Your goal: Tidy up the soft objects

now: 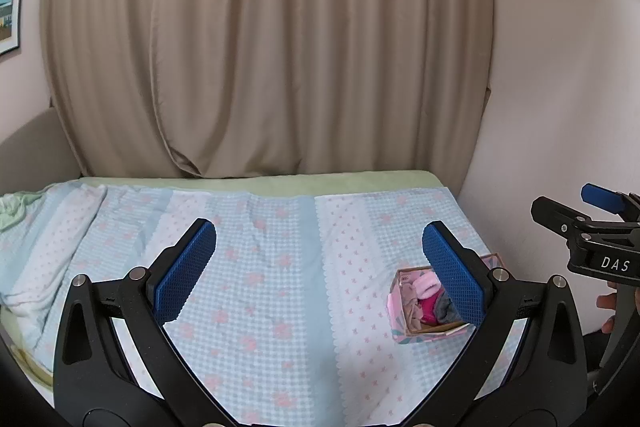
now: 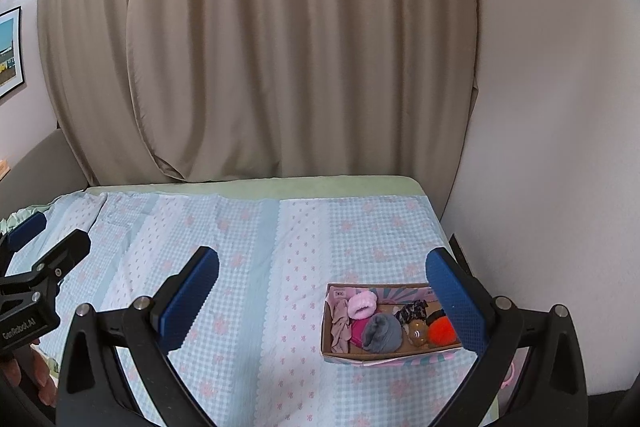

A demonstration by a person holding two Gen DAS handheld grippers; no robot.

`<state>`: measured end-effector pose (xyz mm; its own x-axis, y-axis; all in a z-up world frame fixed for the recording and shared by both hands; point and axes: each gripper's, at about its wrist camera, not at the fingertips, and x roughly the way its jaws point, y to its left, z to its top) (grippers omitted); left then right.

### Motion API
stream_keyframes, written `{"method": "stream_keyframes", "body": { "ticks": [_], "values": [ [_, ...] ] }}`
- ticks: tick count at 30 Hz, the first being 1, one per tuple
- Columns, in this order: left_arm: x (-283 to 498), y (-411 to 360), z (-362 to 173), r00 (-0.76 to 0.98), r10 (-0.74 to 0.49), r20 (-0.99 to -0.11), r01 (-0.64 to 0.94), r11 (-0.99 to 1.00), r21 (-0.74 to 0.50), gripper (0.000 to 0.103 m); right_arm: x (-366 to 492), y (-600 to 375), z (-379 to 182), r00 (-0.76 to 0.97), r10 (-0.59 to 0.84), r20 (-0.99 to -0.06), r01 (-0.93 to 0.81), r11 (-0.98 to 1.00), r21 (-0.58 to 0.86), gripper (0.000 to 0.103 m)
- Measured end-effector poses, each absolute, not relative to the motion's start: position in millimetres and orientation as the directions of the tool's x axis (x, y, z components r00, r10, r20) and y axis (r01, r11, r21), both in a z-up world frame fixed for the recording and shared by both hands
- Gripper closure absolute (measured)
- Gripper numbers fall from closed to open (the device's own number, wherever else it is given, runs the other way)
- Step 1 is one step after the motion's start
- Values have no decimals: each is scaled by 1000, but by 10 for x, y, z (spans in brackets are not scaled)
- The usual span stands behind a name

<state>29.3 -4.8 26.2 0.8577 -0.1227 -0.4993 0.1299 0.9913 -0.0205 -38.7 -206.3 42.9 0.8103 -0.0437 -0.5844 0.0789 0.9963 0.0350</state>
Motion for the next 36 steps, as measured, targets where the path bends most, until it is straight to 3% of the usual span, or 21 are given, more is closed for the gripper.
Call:
{"method": "stream_keyframes", "body": {
  "ticks": [36],
  "values": [
    [374, -46, 185, 855, -104, -509, 116, 993, -7, 0, -302, -2046, 445, 812, -44, -582, 84, 996, 43, 0]
  ]
}}
